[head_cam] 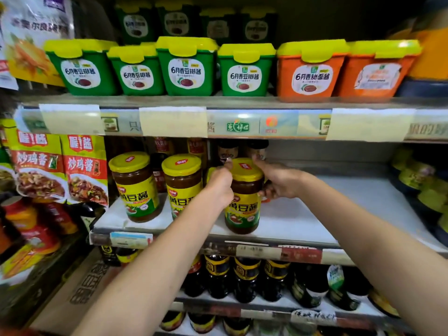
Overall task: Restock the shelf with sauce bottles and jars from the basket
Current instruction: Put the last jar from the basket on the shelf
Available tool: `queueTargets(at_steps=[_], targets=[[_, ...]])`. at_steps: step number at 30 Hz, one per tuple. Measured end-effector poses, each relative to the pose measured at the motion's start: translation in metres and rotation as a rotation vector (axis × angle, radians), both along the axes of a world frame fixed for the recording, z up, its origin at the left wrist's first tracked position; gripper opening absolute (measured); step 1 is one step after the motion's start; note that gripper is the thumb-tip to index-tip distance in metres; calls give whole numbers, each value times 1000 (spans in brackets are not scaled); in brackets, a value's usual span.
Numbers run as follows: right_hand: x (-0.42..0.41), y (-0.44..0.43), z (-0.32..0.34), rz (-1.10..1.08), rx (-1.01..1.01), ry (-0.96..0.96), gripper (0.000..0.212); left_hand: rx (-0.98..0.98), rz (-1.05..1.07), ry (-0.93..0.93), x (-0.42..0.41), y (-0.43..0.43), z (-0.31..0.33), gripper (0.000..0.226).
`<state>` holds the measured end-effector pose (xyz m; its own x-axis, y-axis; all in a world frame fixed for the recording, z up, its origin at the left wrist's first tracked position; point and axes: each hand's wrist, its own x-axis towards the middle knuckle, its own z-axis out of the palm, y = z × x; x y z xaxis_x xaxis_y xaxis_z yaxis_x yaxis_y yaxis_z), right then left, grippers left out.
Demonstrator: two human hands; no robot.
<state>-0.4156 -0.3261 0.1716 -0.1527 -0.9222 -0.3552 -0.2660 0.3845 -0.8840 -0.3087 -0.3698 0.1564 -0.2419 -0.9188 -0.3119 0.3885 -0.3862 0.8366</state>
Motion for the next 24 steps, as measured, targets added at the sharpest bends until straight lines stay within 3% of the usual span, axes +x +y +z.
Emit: queueTargets(at_steps=[4,7,9,11,15,24], targets=[[-14,24,-34,47,-204,98,64,-254,-155,-1,23,9,-36,32],[-15,39,-80,106,-341,40,71,-506,-269,-420,43,15,-82,41],[-7,40,-104,107,-391,124,70,-654,-355,-738,46,14,-104,55],[0,32,-118,46,-453,237,69,-716,-386,-876,45,10,-110,66],[0,23,-129,-40,-474,338,75,-779,-404,-917,47,5,-112,76],[-3,21,-133,-26,-390,458,83,-803,-331,-973,46,11,-110,72]])
